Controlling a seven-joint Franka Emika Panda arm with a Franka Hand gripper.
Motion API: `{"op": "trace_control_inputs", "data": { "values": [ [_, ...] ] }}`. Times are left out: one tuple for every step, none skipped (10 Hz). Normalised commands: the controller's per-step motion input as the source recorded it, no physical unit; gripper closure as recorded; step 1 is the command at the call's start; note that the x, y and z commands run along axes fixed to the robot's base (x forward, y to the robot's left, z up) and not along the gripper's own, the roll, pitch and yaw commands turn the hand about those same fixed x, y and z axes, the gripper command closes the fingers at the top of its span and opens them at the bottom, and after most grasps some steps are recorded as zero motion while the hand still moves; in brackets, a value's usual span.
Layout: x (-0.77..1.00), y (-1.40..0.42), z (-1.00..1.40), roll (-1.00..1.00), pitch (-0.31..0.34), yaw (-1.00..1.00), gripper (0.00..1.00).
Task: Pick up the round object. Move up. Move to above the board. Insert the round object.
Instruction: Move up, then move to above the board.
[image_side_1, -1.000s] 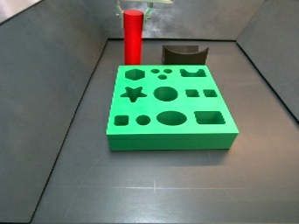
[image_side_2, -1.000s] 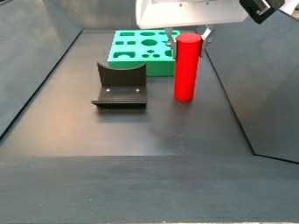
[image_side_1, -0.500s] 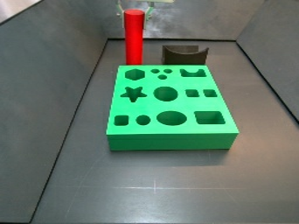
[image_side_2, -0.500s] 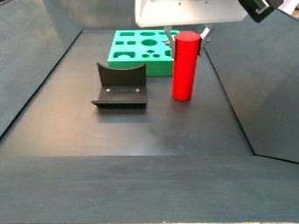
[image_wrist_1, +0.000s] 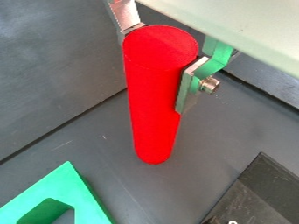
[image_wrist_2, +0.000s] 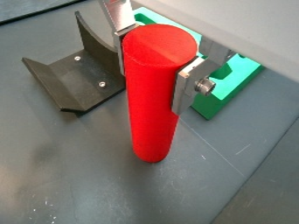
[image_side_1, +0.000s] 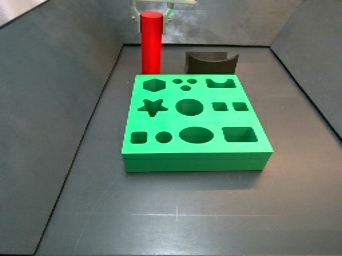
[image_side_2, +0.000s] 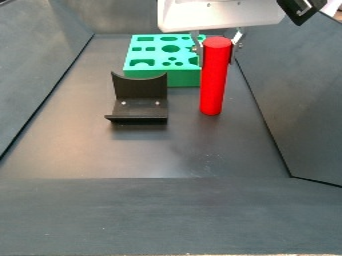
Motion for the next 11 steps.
{"op": "trace_control_inputs", "data": {
  "values": [
    [0.00, 0.00, 0.83, 0.00, 0.000, 0.00, 1.00],
    [-0.07, 0.09, 0.79, 0.00, 0.028, 0.05, 1.00],
    [-0.07, 0.07, 0.69, 0.00, 0.038, 0.04, 1.00],
    [-0.04, 0.04, 0.50, -0.01, 0.036, 0.02, 1.00],
    [-0.02, 0.02, 0.33, -0.01, 0.041, 0.02, 1.00],
    [-0.14, -0.10, 1.00, 0.29, 0.066, -0.15, 1.00],
    [-0.14, -0.11, 1.00, 0.28, 0.072, -0.15, 1.00],
    [-0.14, -0.10, 1.00, 0.25, 0.060, -0.10, 1.00],
    [-0.12, -0.09, 1.00, 0.20, 0.052, -0.04, 1.00],
    [-0.11, -0.09, 1.00, 0.16, 0.056, -0.02, 1.00],
    [-0.10, -0.08, 1.00, 0.14, 0.059, -0.01, 1.00]
  ]
}}
